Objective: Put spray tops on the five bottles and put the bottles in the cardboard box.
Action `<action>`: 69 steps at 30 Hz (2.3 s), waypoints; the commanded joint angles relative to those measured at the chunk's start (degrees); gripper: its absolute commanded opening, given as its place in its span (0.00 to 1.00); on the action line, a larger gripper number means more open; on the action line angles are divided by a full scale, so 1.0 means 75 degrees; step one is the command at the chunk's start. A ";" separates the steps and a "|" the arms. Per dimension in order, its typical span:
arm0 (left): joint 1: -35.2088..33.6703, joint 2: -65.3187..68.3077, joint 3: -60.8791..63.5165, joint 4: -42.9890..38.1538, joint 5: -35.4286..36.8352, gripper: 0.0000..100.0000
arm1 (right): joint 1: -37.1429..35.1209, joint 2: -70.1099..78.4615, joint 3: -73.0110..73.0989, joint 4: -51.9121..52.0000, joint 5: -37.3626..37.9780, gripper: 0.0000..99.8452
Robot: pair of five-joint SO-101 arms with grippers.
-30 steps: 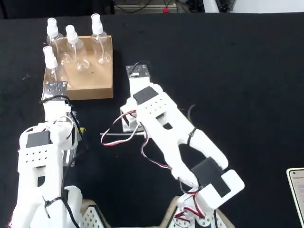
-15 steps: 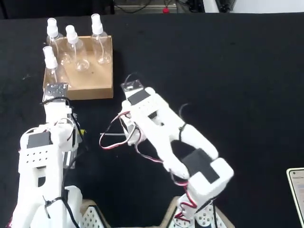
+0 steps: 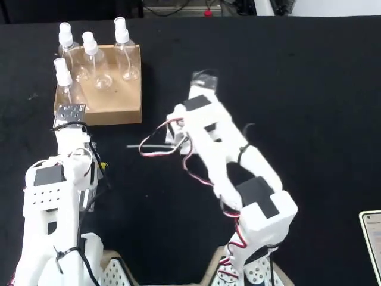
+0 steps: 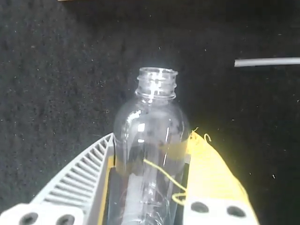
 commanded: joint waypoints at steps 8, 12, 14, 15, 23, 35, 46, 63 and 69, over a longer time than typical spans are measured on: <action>-0.0064 -0.0129 -0.0064 -0.0105 0.0035 0.14 | -0.0270 -0.0029 -0.0428 -0.0574 -0.2485 0.29; -0.0064 -0.0129 -0.0064 -0.0105 0.0035 0.14 | -0.0598 -0.0029 -0.0557 -0.0598 -0.2602 0.29; -0.0064 -0.0129 -0.0064 -0.0105 0.0035 0.14 | -0.0727 -0.0006 -0.0498 -0.0633 -0.2602 0.29; -0.0064 -0.0129 -0.0064 -0.0105 0.0035 0.14 | -0.0774 0.0064 -0.0498 -0.0645 -0.2602 0.29; -0.0064 -0.0129 -0.0064 -0.0105 0.0035 0.14 | -0.0586 0.1506 -0.1635 -0.0492 -0.2614 0.29; -0.0064 -0.0129 -0.0064 -0.0105 0.0035 0.14 | -0.0469 0.2034 -0.3147 0.0656 -0.2614 0.29; -0.0076 -0.0129 -0.0064 -0.0105 0.0035 0.14 | -0.0410 0.2796 -0.3124 0.0340 -0.2532 0.29; -0.0076 -0.0129 -0.0076 -0.0117 0.0035 0.14 | 0.0035 0.3030 -0.3886 0.3048 0.3692 0.01; -0.0076 -0.0129 -0.0064 -0.0117 0.0035 0.14 | 0.0363 0.2971 -0.3792 0.3165 0.5005 0.01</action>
